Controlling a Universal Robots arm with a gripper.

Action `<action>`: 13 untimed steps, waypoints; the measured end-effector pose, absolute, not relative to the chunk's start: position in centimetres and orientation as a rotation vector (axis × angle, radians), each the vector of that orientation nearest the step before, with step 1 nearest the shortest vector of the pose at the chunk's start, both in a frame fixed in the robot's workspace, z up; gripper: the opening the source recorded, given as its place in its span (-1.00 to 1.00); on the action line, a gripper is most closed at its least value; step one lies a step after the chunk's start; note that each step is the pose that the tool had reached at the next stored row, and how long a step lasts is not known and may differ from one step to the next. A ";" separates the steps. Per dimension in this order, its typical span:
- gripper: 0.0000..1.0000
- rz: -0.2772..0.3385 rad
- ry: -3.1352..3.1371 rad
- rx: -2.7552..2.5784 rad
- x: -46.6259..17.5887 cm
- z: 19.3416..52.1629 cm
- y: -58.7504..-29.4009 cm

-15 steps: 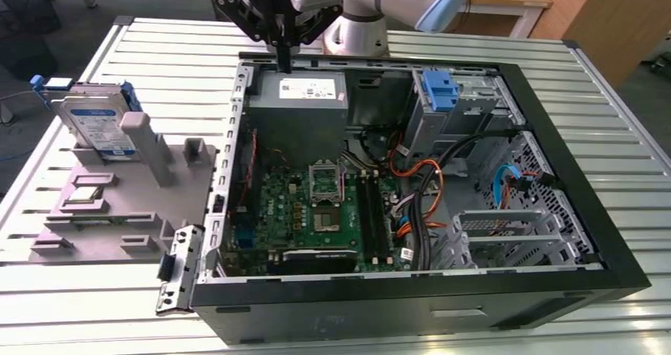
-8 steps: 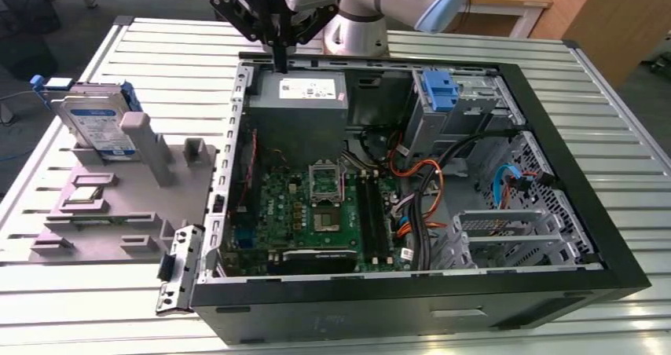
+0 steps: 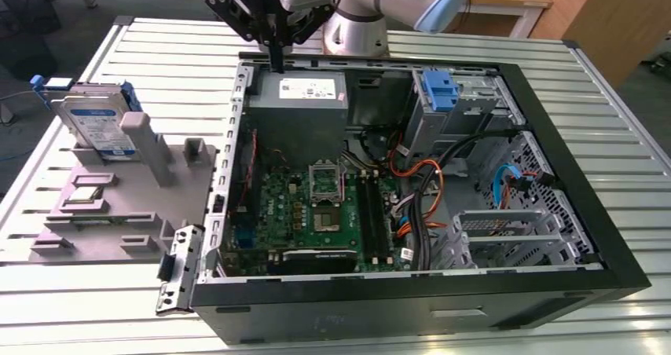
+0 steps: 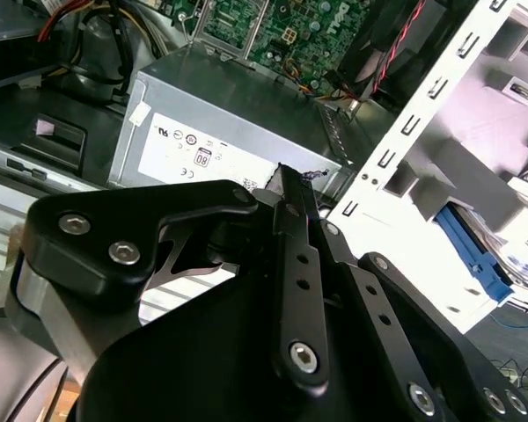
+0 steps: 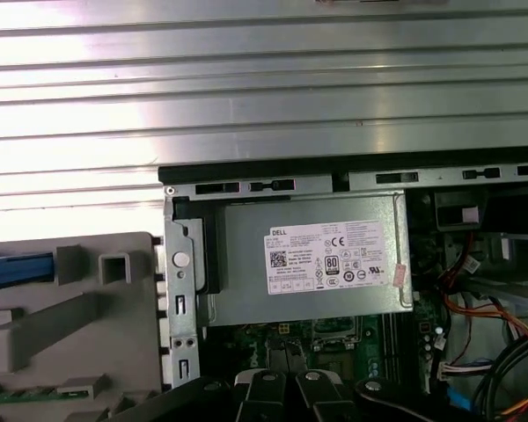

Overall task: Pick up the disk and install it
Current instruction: 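Reach for the disk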

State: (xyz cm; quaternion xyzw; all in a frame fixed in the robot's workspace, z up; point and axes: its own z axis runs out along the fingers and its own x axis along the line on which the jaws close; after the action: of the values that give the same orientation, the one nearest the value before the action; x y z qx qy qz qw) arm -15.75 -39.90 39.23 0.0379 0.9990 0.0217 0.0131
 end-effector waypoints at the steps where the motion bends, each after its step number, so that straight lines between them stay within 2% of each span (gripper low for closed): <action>1: -0.80 0.068 3.112 0.118 -15.8 39.2 -39.9; 13: -0.80 0.068 3.112 0.118 -16.8 39.2 -39.9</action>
State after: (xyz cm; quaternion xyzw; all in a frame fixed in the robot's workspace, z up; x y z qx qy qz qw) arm -16.81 -39.89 39.22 0.0379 0.9990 0.0217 0.0131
